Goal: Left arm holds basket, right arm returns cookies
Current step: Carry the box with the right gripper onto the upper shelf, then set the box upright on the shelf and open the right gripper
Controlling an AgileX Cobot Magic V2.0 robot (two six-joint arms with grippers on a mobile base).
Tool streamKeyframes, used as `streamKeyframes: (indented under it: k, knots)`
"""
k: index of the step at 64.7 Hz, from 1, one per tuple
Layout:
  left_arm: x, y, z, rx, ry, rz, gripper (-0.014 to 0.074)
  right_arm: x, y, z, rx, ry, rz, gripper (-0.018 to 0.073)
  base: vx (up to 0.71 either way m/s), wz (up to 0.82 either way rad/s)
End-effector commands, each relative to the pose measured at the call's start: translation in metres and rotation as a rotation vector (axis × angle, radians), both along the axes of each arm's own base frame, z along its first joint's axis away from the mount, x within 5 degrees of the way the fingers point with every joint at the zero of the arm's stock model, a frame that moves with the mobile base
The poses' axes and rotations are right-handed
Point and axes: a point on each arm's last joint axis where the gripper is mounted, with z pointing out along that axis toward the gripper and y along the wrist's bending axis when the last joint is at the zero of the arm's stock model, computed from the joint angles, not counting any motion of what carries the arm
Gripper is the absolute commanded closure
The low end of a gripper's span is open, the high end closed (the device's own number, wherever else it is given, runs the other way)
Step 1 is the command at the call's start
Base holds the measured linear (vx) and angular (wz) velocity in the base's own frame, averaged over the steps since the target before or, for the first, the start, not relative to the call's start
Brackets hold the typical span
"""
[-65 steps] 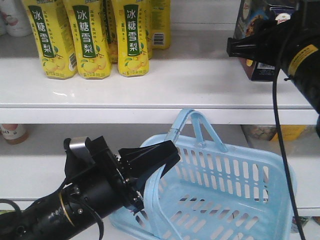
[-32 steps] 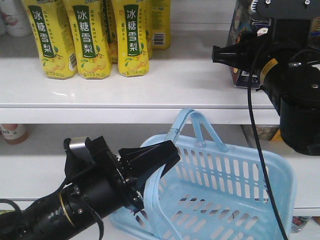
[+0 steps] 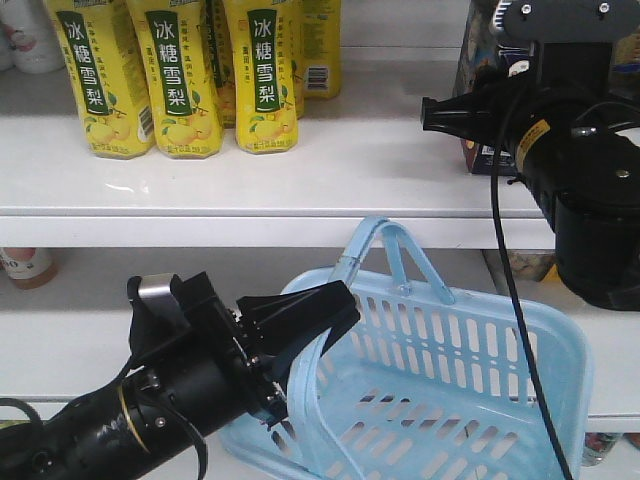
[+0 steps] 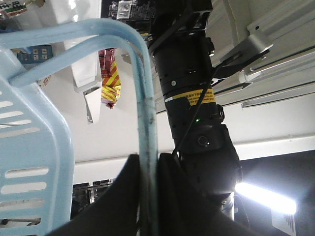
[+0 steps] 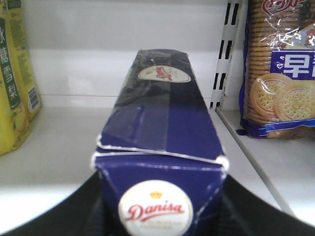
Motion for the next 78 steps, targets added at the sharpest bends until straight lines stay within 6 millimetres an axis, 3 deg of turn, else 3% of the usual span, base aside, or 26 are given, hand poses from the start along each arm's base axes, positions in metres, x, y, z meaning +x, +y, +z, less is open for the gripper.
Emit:
streamKeyframes:
  k: [1, 10, 15, 44, 68, 78]
  knots:
    - [0.013, 0.019, 0.038, -0.28, -0.124, 0.166, 0.0596, -0.004, -0.005, 0.023, -0.06, -0.097, -0.005, 0.0146, 0.0, 0.0]
    - [0.013, 0.019, 0.038, -0.28, -0.124, 0.166, 0.0596, -0.004, -0.005, 0.023, -0.06, -0.097, -0.005, 0.0022, 0.0, 0.0]
    - [0.013, 0.019, 0.038, -0.28, -0.124, 0.166, 0.0596, -0.004, -0.005, 0.023, -0.06, -0.097, -0.005, 0.0003, 0.0, 0.0]
    - [0.013, 0.019, 0.038, -0.28, -0.124, 0.166, 0.0596, -0.019, -0.013, 0.042, -0.025, -0.152, -0.001, 0.0003, 0.0, 0.0]
    - [0.013, 0.019, 0.038, -0.28, -0.124, 0.166, 0.0596, -0.051, -0.019, 0.073, 0.053, -0.218, 0.156, 0.0009, 0.0, 0.0]
    - [0.013, 0.019, 0.038, -0.28, -0.124, 0.166, 0.0596, -0.07, -0.03, 0.078, 0.073, -0.245, 0.161, 0.0063, 0.0, 0.0]
